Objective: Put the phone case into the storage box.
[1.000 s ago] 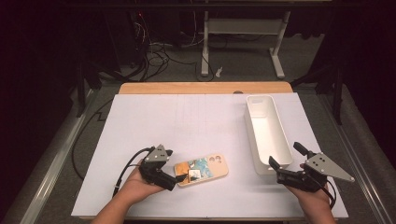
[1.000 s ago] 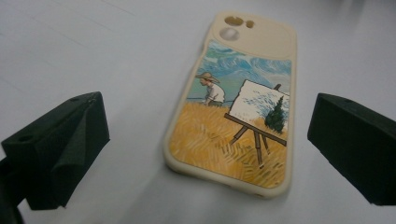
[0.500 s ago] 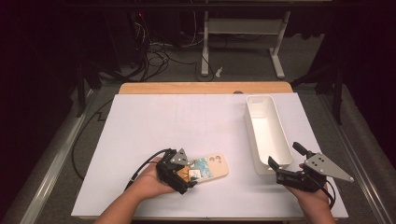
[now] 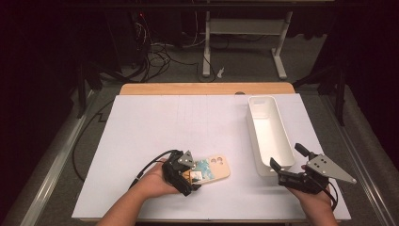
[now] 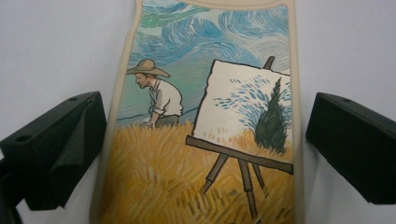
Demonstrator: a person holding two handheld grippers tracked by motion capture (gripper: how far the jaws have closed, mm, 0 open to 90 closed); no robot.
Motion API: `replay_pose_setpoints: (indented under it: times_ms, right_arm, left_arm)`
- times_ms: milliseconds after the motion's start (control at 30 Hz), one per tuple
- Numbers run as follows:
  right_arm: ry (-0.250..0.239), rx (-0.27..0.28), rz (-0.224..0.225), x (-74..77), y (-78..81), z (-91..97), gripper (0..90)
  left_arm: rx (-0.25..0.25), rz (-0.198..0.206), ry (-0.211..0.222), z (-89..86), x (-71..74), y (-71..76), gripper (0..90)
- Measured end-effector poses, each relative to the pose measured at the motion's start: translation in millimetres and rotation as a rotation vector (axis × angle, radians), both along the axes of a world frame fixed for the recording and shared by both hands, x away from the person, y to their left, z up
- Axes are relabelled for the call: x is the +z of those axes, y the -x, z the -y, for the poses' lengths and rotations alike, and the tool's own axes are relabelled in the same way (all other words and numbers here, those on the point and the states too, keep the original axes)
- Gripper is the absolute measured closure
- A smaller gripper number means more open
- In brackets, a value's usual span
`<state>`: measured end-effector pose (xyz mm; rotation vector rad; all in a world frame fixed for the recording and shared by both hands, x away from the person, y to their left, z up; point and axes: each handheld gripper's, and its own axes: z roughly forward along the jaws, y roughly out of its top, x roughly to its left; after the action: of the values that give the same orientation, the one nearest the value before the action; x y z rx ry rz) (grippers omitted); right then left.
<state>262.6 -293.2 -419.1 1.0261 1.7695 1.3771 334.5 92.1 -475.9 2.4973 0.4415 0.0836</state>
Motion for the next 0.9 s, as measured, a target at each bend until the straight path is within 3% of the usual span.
replay_pose_setpoints:
  times_ms: [233, 400, 900]
  right_arm:
    - [0.000, 0.000, 0.002, 0.1, 0.2, -0.3, 4.0]
    - [-0.002, 0.000, -0.001, 0.0, 0.2, -0.4, 4.0]
    - [-0.007, -0.007, -0.004, -0.2, 0.1, 0.6, 4.2]
  left_arm:
    - [-0.002, 0.002, -0.009, 0.4, 0.5, 0.1, 1.9]
    - [-0.015, 0.016, -0.004, -1.3, 2.2, 0.3, 9.0]
    - [-0.012, 0.008, -0.023, 1.2, 4.8, 0.2, 10.2]
